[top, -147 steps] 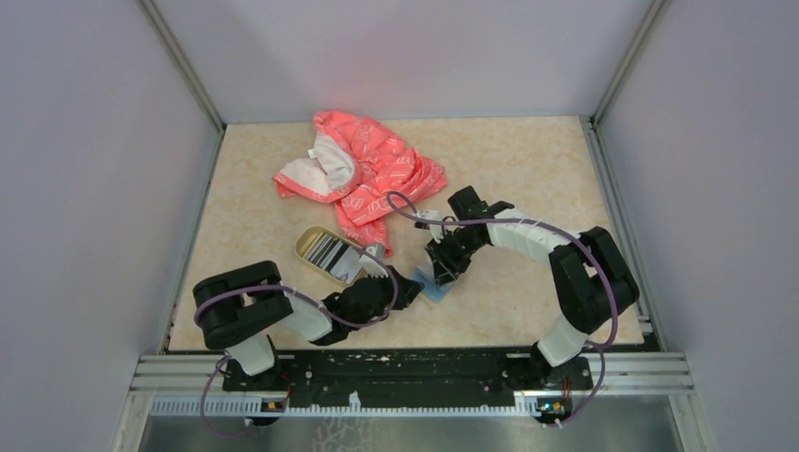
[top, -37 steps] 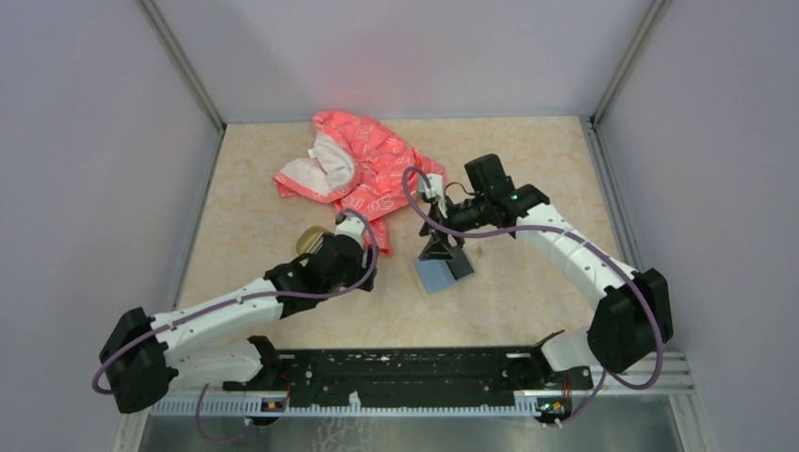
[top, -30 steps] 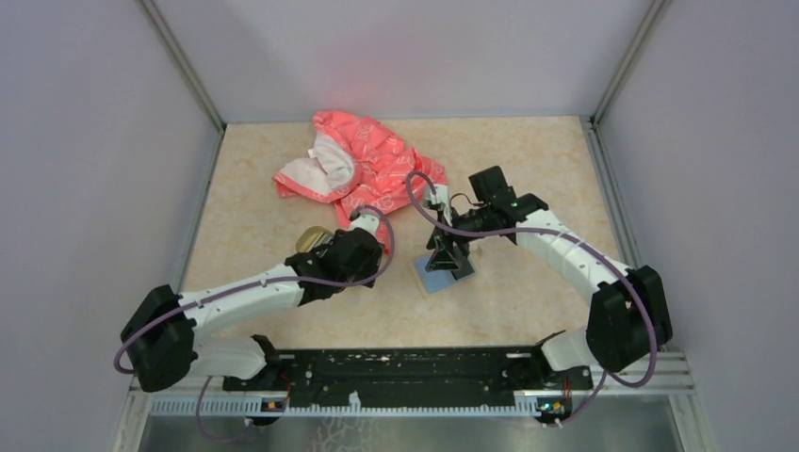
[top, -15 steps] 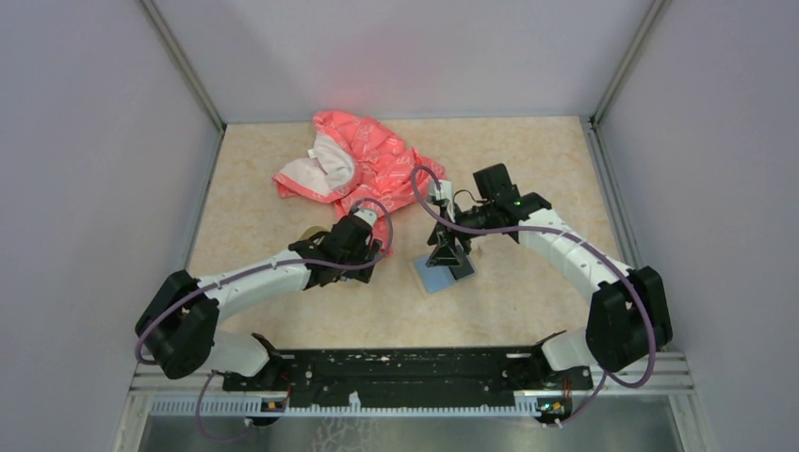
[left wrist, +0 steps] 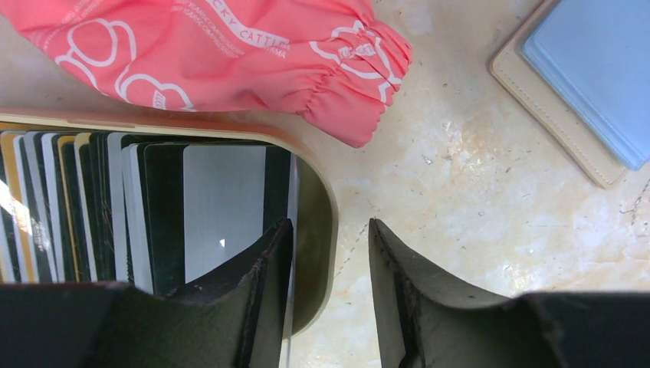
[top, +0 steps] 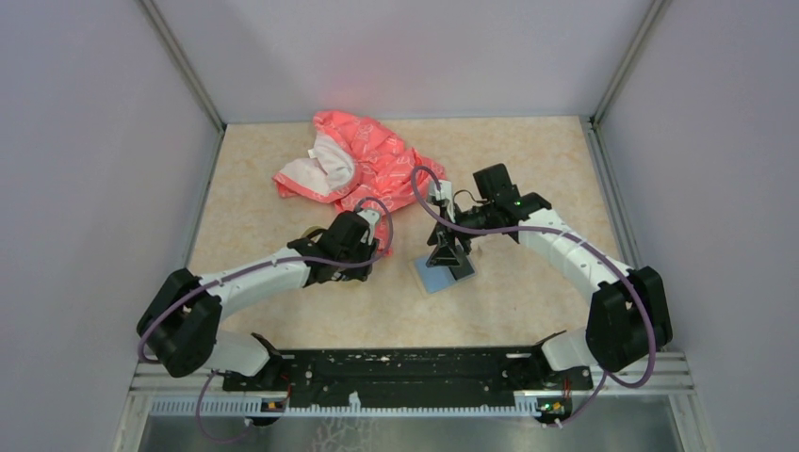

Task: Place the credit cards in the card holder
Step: Pick up the credit card from the storage box.

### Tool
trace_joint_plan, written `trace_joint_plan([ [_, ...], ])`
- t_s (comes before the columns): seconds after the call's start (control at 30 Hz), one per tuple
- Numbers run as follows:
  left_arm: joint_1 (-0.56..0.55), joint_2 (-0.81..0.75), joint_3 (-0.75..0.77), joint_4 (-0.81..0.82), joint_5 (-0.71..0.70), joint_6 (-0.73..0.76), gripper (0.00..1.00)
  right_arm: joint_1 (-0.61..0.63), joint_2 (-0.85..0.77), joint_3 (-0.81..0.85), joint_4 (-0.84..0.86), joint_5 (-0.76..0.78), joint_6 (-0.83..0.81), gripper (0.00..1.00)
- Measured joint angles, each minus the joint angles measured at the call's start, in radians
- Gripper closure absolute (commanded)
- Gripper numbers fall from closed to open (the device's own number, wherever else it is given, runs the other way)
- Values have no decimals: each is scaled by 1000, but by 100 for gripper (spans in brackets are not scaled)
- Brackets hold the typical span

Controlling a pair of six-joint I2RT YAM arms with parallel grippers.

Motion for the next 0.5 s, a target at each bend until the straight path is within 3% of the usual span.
trace_joint_plan([
  [0.23, 21, -29, -10, 6, 34, 0, 67, 0, 0, 0, -2, 0, 0, 39],
  [0.5, 35, -44, -13, 8, 60, -2, 91, -2, 0, 0, -7, -1, -1, 39],
])
